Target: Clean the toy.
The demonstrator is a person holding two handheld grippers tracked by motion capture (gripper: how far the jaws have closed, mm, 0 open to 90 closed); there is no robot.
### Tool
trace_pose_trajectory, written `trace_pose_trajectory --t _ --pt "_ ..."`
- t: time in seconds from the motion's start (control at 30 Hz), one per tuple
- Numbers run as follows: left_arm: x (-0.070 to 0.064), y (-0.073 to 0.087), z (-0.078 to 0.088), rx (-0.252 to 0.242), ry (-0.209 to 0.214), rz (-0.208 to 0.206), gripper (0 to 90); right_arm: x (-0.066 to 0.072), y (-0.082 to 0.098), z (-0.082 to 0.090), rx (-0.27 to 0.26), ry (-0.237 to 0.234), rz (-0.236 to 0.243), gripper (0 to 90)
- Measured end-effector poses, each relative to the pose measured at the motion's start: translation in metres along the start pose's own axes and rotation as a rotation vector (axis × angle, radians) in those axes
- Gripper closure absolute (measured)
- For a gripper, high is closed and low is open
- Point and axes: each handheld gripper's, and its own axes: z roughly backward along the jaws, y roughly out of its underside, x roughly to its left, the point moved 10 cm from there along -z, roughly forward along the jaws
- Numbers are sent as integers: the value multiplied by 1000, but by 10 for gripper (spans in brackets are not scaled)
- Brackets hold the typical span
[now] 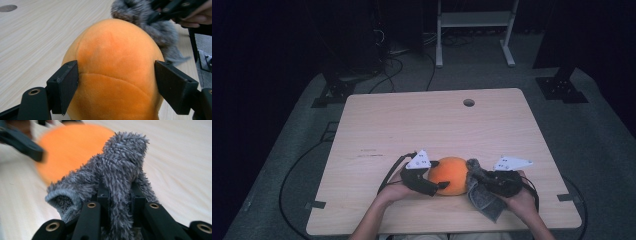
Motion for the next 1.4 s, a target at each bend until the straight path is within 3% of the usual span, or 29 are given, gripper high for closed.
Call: trace_pose_trajectory --t 0.07,0.13,0.2,0.23,0.27,0.3,0.37,0.43,0.53,0.6,0.67,0.73,0.77,0.8,0.83,0.87,0.93,1.0,1.03,1.07,1.1,1.13,1.2,1.23,1.27,1.33,1.4 --pt "0 2 1 1 7 -8 211 -6 6 -1 25 21 -11 749" --pt "-1 5 1 2 6 -13 212 -7 8 -1 28 10 -37 751" --pt "-1 6 1 3 5 -16 212 -2 -2 4 -12 12 -14 751" --pt "-1 6 0 -2 -4 -9 212 11 -17 10 -71 -26 8 751" --pt "-1 6 0 -2 -4 -9 211 17 -22 11 -89 -35 24 751" --pt "-2 6 -2 -6 -11 -17 210 26 -26 11 -97 -56 50 749" --pt "-3 6 -3 -3 -8 -21 209 31 -24 7 -76 -41 98 748" --pt "-5 6 -2 6 -5 -28 208 24 -18 5 -53 -38 88 748" --pt "-6 6 -3 7 -3 -32 207 2 -3 2 21 20 50 750" --pt "-7 6 -4 3 -8 -37 204 -5 3 3 40 12 18 753" --pt "-8 5 -4 2 -7 -41 202 3 -8 12 -18 -23 20 750" --pt "-9 4 -6 3 -9 -49 202 21 -26 22 -104 -100 38 748" --pt "-11 3 -7 0 -8 -57 202 21 -26 22 -104 -100 38 748" --pt "-12 2 -9 -8 -6 -62 198 32 -30 19 -92 -109 78 745" --pt "-14 0 -10 -20 -13 -89 194 31 -25 12 -53 -83 104 745" --pt "-14 0 -10 -20 -13 -89 184 29 -18 6 -27 -64 122 745" --pt "-14 -2 -9 -18 -11 -100 144 28 -15 4 -32 -84 94 748" --pt "-11 -6 -5 -17 -10 -70 124 26 -15 6 -31 -76 95 748" --pt "-1 -4 -3 20 -49 4 53 25 -12 8 -26 -57 106 746" --pt "-1 -4 -3 20 -49 4 43 25 -12 8 -26 -57 106 746" --pt "1 2 -6 47 -25 48 44 23 -9 7 -19 -56 103 746" --pt "1 2 -6 47 -25 48 47 23 -9 7 -19 -56 103 746" --pt "0 7 -10 82 0 90 50 22 -9 7 -16 -68 94 745" --pt "-2 4 -8 74 -4 64 128 20 -10 7 -9 -56 96 746" --pt "-2 4 -8 74 -4 64 161 20 -10 7 -9 -56 96 746" --pt "-3 2 -7 73 -30 25 212 25 -19 15 -30 -36 111 750" --pt "-9 -3 -8 59 -49 -50 230 41 -33 23 -91 -91 116 750"
